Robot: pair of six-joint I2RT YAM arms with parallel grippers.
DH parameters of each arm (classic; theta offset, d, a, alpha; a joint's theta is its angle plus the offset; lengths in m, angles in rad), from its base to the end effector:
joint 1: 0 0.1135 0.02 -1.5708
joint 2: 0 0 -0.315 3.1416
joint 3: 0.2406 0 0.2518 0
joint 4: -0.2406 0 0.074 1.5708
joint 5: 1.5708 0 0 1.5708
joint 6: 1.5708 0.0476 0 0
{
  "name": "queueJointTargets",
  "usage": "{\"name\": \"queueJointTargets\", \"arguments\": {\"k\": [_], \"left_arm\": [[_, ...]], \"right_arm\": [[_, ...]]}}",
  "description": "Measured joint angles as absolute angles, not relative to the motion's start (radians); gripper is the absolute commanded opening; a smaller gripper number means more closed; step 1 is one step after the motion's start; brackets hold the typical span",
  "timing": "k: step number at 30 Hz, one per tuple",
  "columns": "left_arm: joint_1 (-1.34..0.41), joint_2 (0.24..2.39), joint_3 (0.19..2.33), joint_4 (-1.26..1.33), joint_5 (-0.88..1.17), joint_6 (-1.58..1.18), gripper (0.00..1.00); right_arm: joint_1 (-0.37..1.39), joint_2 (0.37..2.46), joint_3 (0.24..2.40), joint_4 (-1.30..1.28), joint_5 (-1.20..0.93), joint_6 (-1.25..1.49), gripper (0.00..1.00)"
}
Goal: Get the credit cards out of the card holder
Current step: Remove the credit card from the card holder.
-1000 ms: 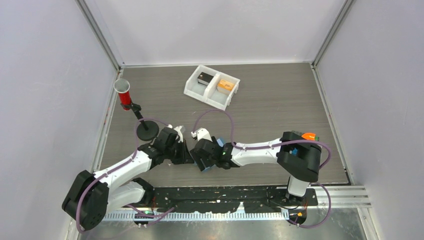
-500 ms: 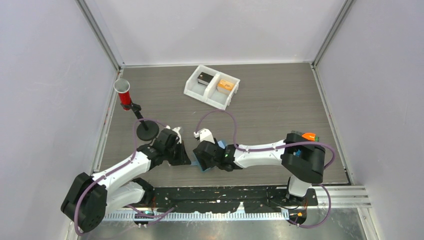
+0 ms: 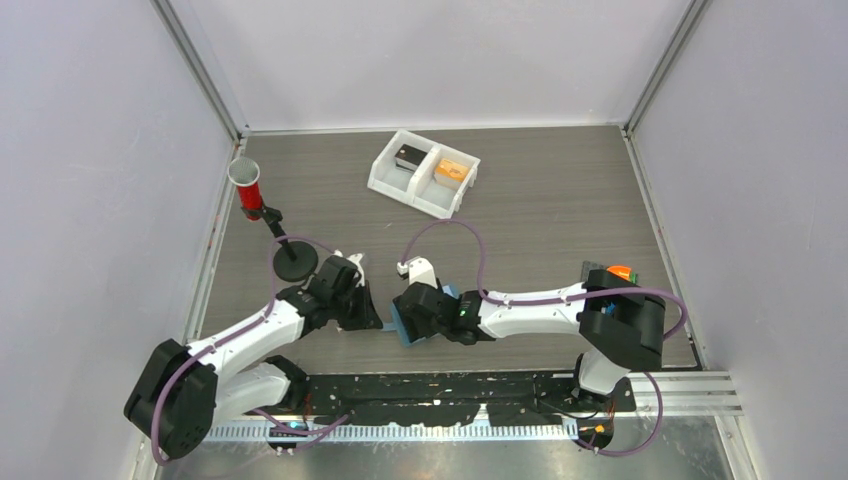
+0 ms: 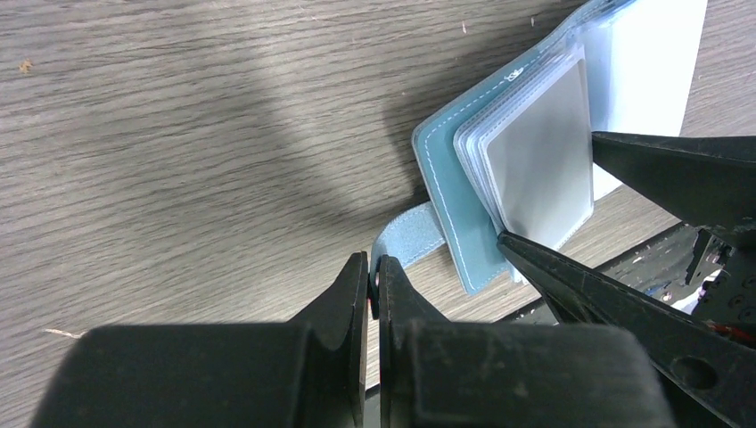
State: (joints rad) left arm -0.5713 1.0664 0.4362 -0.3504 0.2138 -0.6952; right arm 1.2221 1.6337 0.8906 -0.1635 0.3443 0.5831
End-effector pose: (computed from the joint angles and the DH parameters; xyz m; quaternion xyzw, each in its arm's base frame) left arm 0.1357 -0.0992 0.1935 -0.0279 0.9514 -0.2534 0.1727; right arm 0.1291 0.3081 0.2131 -0.2395 0.9018 0.1518 0.3261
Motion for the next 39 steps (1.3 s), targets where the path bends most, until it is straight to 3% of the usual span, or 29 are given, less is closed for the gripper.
{"name": "queueJointTargets", "arguments": {"k": [8,18,39], "left_arm": [[-0.572,1.07,0.437,-0.349,0.219,-0.691,0.0],[-0.572,1.081,0.437,-0.344,0.221,-0.691,0.0],[-0.572,1.092,0.437,-0.341,0.221,-0.677,0.0]], "right_arm": [[1.222,1.634,0.877,-0.15,0.347,0.596,0.76],[1.222,1.634,0.854,-0.107,0.354,0.596,0.65],[1.222,1.546,0.823,-0.128,0.384,0.601,0.68]]}}
